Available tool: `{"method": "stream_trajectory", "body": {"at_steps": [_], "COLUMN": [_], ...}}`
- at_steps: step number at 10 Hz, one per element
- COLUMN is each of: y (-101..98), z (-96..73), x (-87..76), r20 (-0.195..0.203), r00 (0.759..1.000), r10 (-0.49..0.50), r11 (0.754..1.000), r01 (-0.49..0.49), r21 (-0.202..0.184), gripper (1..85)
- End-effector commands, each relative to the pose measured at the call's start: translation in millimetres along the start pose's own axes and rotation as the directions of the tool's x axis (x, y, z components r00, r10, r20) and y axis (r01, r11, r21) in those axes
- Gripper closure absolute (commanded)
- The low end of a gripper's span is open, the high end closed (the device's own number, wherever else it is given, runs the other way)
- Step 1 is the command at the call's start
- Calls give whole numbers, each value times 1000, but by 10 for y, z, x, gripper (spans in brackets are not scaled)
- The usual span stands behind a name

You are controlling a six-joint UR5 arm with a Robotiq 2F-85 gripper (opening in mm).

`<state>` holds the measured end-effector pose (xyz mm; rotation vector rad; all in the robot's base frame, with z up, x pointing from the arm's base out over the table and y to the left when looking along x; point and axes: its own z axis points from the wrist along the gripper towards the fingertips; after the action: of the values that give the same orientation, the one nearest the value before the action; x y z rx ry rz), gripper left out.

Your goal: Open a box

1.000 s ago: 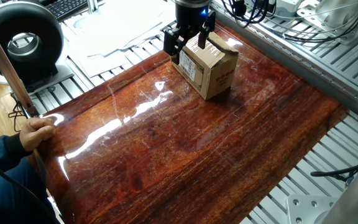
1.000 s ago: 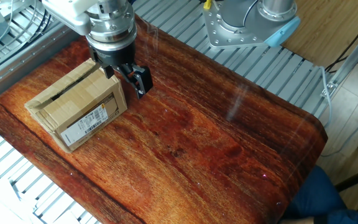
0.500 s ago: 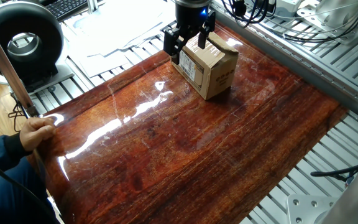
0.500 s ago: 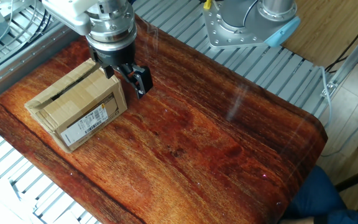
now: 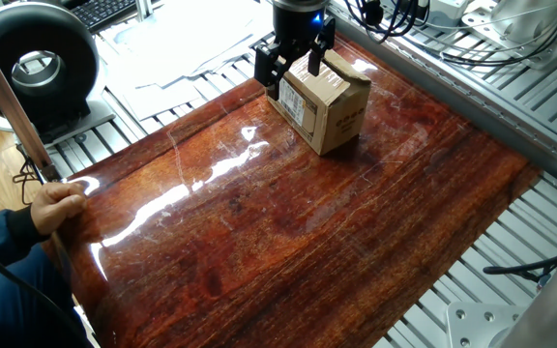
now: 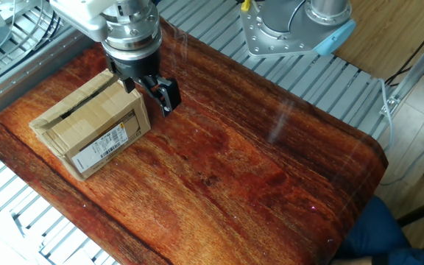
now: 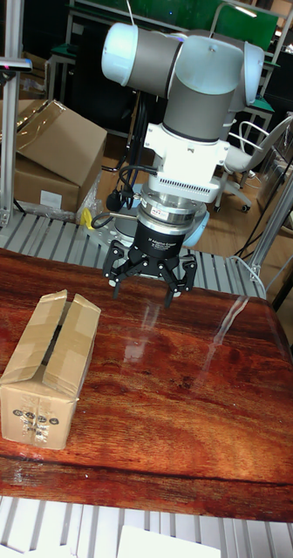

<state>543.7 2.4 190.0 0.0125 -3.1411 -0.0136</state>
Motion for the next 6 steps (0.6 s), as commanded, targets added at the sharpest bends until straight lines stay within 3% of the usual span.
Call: {"method": "stream_trajectory", "body": {"at_steps": [1,2,6], "y": [22,185,190], "z": [0,-49,-36], "x": [1,523,523], "r20": [0,-206,-203], "r00": [1000,964,963], "r10": [0,167,175], "r11": [1000,984,983], "r01": [0,-175,-181], "r21": [0,-22,-9], "gripper": [17,847,847]}}
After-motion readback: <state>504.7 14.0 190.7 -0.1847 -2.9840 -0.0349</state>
